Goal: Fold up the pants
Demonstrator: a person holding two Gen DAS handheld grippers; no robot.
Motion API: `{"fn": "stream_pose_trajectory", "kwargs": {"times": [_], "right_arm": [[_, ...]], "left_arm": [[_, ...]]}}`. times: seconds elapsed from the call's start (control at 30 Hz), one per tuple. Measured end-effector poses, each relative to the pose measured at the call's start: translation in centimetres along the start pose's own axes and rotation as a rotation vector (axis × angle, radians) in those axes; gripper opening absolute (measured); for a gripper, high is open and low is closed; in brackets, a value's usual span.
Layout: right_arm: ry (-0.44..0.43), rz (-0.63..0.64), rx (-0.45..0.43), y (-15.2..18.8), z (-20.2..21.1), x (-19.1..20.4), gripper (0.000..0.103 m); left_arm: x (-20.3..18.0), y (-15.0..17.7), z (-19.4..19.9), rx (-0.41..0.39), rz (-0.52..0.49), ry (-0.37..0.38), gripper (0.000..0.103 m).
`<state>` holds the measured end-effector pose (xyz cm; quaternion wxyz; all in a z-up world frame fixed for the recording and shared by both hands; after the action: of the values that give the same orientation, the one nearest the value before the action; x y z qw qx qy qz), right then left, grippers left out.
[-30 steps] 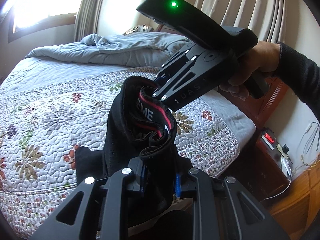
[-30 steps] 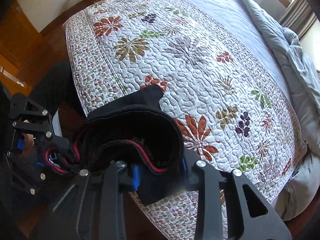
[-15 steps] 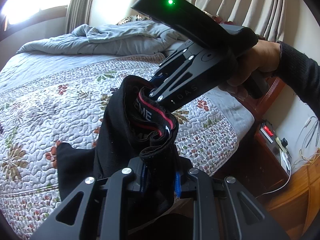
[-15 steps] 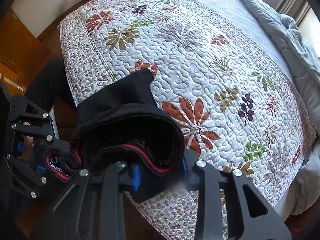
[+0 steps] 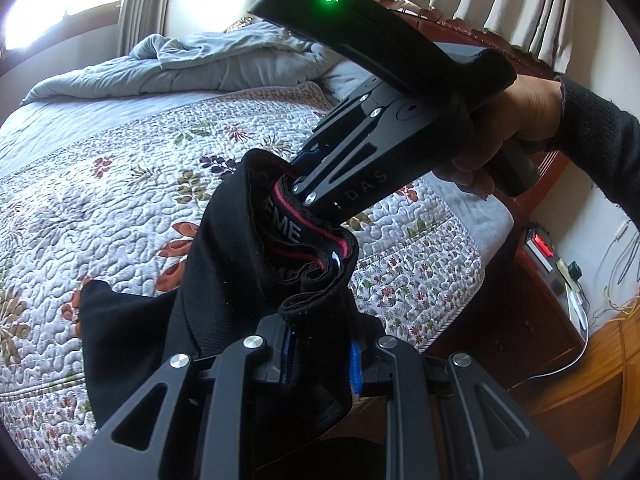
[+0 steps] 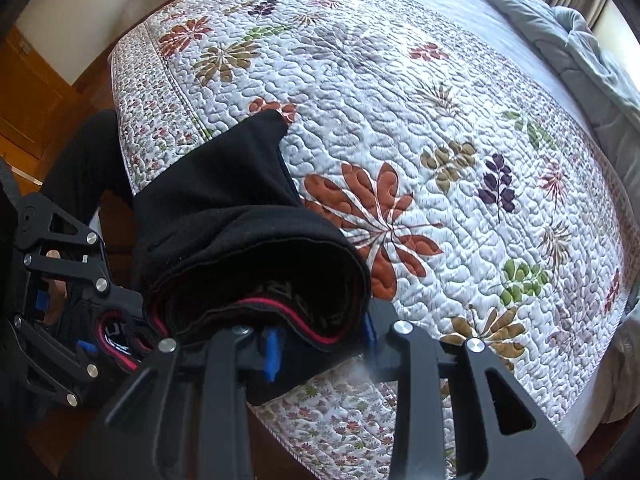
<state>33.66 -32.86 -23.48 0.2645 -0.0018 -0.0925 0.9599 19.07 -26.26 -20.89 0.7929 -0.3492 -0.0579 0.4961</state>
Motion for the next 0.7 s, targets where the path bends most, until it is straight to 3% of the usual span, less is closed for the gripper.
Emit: {"fn": "stream_pose_trajectory", "kwargs": {"times": [0.57,0.7], "right_arm": [[-0.057,-0.124,-0.003,5.2,-3.8,-2.2,0.034],[-0.064,-0.191,-0.017,6.4,-4.2,-2.6,0.034]], "left_arm": [[-2.2,1.9,-4.4,0.077,-0.038,0.008,0.023],[-2.1,2.1,-4.2,0.086,-0.022,0.036,0.031]]}}
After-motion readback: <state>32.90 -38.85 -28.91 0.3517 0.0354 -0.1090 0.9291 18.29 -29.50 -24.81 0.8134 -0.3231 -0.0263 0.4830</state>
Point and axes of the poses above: each gripper's, at about its wrist camera, not at the fingertips, and z roughly against the way its jaws point, x to its left, y to its underside, the point moved 4 cm from there along -z, roughly the way its jaws point, and after that the axes turned 4 degrees about x, right-handed, at the moved point
